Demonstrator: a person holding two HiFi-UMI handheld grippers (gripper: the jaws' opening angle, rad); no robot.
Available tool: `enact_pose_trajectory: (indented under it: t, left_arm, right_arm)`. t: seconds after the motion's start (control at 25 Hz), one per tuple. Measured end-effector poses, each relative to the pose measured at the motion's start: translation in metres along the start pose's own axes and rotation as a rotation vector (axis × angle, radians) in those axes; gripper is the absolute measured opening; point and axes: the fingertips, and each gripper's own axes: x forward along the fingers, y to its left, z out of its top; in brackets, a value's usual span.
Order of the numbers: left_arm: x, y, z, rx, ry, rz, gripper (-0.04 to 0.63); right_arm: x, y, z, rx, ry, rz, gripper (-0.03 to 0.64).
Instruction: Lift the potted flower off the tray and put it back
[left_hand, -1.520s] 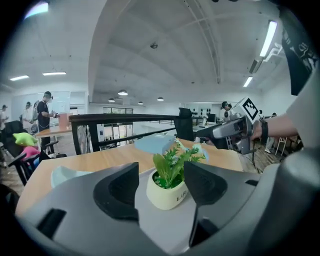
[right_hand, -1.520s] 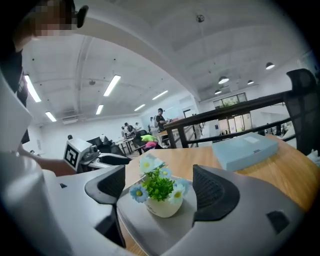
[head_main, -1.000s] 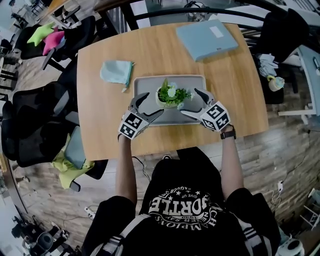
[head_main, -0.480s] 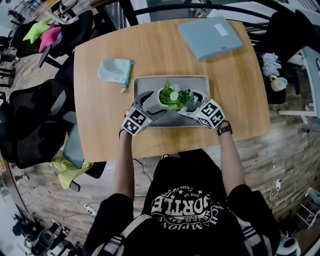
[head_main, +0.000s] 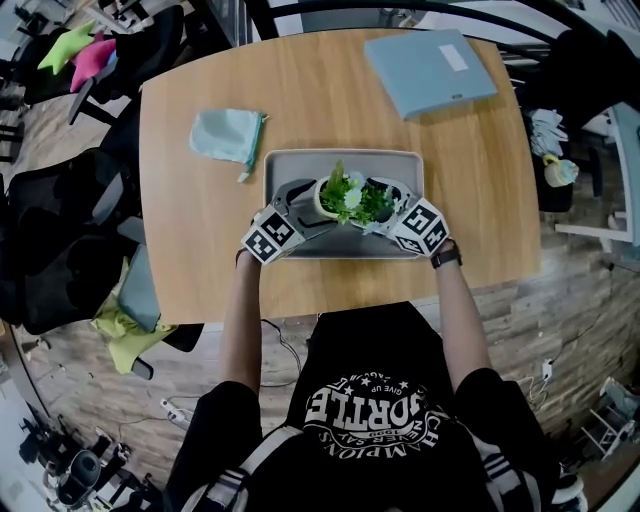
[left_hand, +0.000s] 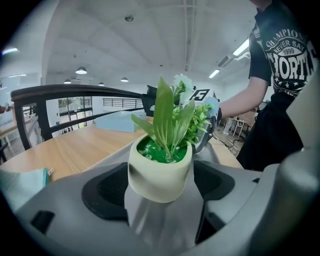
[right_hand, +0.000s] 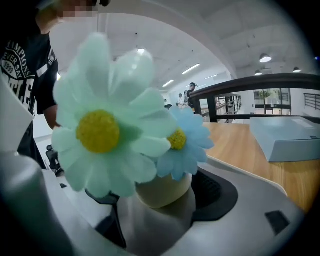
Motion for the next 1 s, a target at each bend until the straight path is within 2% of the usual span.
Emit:
enact_pose_trajectory:
  t: [0.2, 0.64, 1.0]
  left_arm:
    - [0.000, 0.006, -0.002, 0.025, -0.007, -0.014, 0.403]
    - [0.001, 0.005, -0.002, 0.006, 0.007, -0.005, 0.400]
    - [0.006, 0.005, 0.001, -0.050, 0.010, 0.017, 0.402]
  right_arm:
    - [0.004, 0.002, 0.002, 0.004, -0.017, 0.052, 0.394]
    - [0.006, 0.002, 0.002, 0.013, -0.021, 0.049, 0.401]
    - [0.013, -0.002, 0.003, 0.035, -0.052, 0.049, 0.453]
